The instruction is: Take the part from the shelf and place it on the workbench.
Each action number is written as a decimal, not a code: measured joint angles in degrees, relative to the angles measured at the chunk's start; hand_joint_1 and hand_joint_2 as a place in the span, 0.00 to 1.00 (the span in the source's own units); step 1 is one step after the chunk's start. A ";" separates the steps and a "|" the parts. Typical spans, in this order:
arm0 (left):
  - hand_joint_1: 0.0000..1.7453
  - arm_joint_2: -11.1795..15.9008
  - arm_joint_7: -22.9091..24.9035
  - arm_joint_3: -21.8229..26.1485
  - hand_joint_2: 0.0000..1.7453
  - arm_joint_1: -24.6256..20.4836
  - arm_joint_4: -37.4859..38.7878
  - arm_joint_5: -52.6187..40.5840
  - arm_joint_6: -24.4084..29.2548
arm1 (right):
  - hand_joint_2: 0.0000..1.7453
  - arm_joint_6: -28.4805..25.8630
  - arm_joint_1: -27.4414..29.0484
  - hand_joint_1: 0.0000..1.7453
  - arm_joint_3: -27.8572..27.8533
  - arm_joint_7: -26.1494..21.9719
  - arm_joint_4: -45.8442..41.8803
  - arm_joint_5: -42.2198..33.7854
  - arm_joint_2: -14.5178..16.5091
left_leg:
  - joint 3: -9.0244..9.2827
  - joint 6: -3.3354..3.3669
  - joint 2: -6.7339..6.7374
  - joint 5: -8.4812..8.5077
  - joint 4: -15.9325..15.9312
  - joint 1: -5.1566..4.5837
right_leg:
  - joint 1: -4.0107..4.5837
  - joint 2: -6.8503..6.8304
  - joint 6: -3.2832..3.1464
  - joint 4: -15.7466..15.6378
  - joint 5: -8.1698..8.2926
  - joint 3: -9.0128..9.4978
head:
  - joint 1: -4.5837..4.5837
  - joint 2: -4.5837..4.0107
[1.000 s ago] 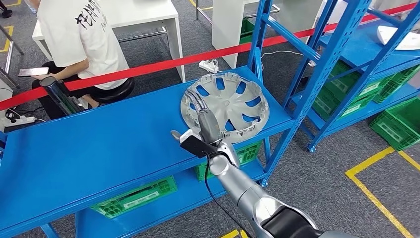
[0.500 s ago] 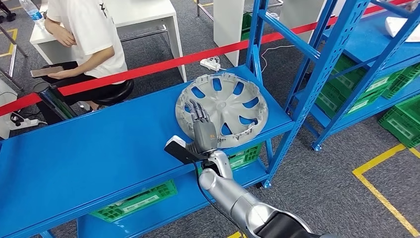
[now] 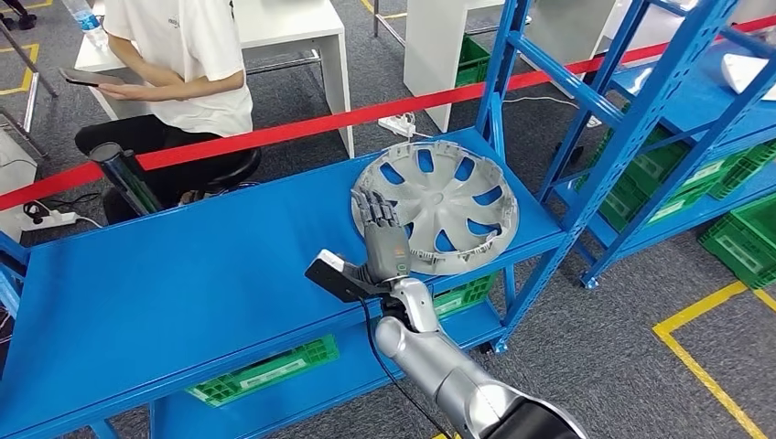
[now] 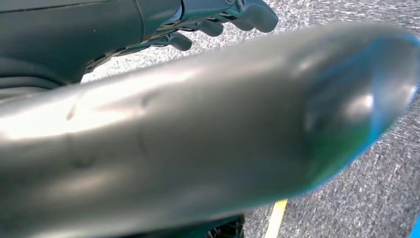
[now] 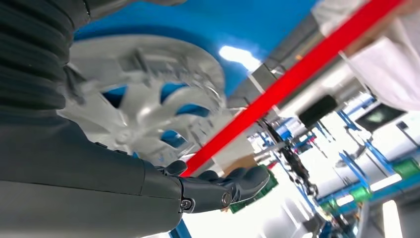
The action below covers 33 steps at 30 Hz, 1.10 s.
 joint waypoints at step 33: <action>0.00 -0.19 -2.26 1.07 0.00 1.14 0.02 0.97 -0.48 | 1.00 2.93 11.46 0.00 -4.86 2.88 -18.09 6.29 -2.84 | 1.11 -1.18 -0.13 -0.48 -0.47 -0.35 | 0.00 -0.03 -1.33 -18.12 8.05 9.07 | 1.05 0.00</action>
